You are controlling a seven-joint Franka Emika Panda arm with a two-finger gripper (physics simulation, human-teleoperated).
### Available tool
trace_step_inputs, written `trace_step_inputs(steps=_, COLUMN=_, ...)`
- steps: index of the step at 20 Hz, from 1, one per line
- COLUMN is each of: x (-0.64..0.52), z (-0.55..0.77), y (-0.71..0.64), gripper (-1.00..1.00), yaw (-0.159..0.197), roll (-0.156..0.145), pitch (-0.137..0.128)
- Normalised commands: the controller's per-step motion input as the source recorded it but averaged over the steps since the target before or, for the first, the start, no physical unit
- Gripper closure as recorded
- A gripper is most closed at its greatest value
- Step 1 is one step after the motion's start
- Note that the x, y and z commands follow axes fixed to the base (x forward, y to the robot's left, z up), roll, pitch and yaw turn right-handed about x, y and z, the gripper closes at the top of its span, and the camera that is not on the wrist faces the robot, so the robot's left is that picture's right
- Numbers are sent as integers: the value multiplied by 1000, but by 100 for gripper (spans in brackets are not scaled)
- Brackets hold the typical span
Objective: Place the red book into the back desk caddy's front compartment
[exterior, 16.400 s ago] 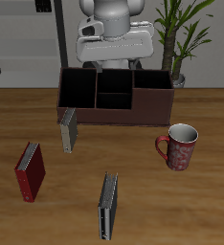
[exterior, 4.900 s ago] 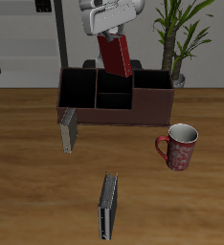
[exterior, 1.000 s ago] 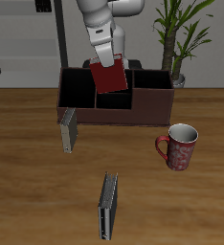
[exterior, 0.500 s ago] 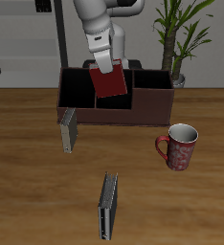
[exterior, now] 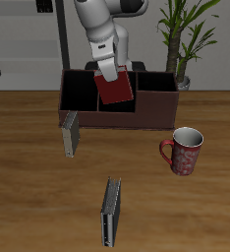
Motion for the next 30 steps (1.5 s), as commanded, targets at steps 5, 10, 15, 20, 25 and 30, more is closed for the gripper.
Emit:
trace_step_inputs(steps=5, x=-8, z=-209, y=12, gripper=100, yaw=-16, roll=1, pitch=36)
trace_step_inputs(steps=10, x=-4, z=-159, y=-74, gripper=100, yaw=2, roll=-14, pitch=32)
trace_step_inputs(steps=15, x=33, z=-119, y=-72, gripper=100, yaw=-4, roll=-13, pitch=18)
trace_step_inputs(steps=20, x=29, z=-204, y=-74, gripper=100, yaw=-13, roll=-16, pitch=32)
trace_step_inputs(steps=25, x=47, z=-197, y=-51, gripper=100, yaw=3, roll=-8, pitch=33)
trace_step_inputs(steps=30, x=22, z=-75, y=16, gripper=100, yaw=5, roll=11, pitch=12)
